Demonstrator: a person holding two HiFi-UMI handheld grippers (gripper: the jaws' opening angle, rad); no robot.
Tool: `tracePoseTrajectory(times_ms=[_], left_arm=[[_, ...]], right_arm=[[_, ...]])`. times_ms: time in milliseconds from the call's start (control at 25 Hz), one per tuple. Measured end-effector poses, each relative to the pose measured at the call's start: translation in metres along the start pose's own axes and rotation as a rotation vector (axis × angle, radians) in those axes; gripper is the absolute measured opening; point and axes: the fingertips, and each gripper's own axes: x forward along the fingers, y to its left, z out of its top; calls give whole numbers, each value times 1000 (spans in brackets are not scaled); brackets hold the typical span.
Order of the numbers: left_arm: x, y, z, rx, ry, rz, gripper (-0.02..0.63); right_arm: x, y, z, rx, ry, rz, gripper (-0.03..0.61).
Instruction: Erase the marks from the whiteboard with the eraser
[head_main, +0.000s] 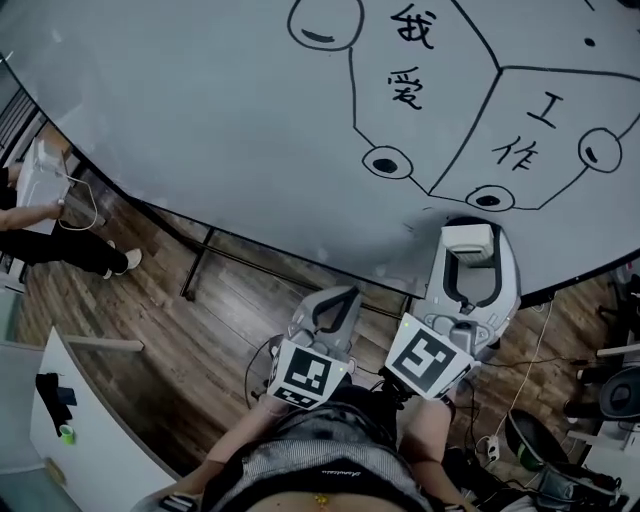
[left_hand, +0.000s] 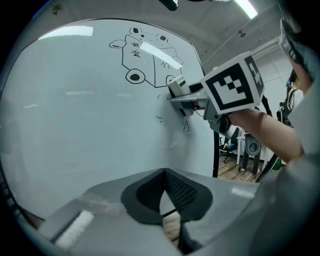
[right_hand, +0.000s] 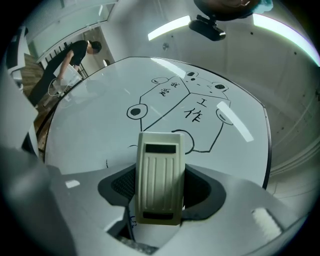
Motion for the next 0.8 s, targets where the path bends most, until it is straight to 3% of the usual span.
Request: tracePoseTrajectory(times_ms=[360, 560, 800], left_arm=[[-13, 23, -7, -25, -2, 58, 5], [-12, 31, -6, -7, -9, 10, 5], [-10, 42, -5, 26, -16, -72, 5]], right_arm=[[5, 13, 16, -72, -18, 9, 255], [8, 19, 22, -65, 14, 11, 255], [11, 29, 31, 19, 48, 36, 256]])
